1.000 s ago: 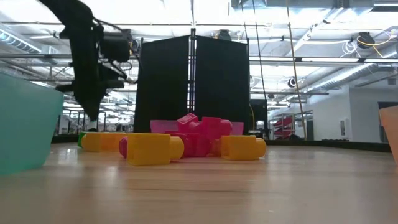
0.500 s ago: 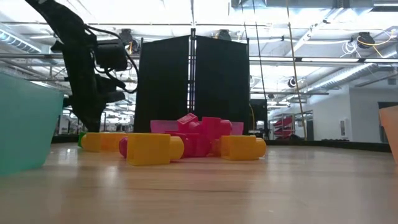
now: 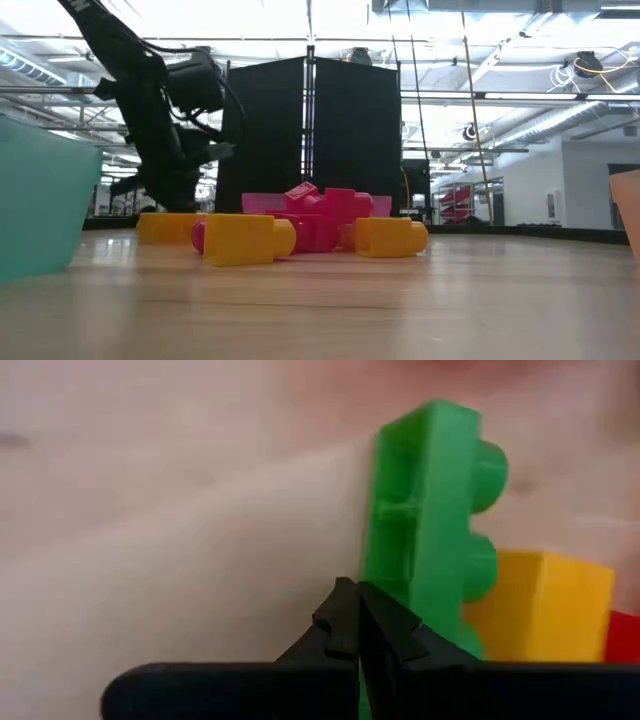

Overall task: Sort blocks
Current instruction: Adjust the game pieces to the center of the table

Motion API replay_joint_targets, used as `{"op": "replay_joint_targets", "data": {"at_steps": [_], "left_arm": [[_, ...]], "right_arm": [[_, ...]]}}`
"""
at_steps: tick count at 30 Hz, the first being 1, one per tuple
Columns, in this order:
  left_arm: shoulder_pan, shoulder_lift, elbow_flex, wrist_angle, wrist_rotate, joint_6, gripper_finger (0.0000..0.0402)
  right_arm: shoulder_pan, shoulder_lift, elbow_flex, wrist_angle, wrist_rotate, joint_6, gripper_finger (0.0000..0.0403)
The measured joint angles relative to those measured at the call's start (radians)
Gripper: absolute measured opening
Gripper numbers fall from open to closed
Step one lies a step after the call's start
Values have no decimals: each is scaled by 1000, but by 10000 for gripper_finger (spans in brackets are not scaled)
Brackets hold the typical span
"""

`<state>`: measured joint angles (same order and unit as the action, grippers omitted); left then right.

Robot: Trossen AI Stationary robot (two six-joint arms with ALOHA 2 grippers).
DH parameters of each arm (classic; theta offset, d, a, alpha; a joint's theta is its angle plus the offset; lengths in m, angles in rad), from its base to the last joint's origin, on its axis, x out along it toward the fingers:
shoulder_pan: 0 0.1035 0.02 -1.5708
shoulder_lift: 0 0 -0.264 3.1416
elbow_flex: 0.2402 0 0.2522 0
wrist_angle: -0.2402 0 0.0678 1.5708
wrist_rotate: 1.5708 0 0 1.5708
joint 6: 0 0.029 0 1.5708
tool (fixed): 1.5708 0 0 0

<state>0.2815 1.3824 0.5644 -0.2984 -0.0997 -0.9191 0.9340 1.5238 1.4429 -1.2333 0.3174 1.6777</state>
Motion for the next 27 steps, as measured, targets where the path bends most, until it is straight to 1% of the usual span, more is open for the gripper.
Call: {"op": "replay_joint_targets", "data": {"at_steps": [4, 8, 13, 19, 21, 23, 27], "left_arm": [[-71, 18, 10, 85, 14, -89, 0], [-144, 59, 51, 139, 17, -122, 0], [-215, 161, 112, 217, 14, -150, 0], [-275, 297, 198, 327, 26, -173, 0], [-286, 327, 236, 349, 29, -170, 0], [-292, 349, 278, 363, 30, -161, 0], [-291, 353, 367, 363, 60, -93, 0]], "right_arm": [[0, 0, 0, -1, 2, -23, 208], [0, 0, 0, -8, 40, -39, 208], [0, 0, 0, -9, 52, -44, 208], [-1, 0, 0, -19, 57, -46, 208], [-1, 0, 0, -21, 92, -49, 208], [-1, 0, 0, -21, 154, -57, 208], [-17, 0, 0, -29, 259, -90, 208]]}}
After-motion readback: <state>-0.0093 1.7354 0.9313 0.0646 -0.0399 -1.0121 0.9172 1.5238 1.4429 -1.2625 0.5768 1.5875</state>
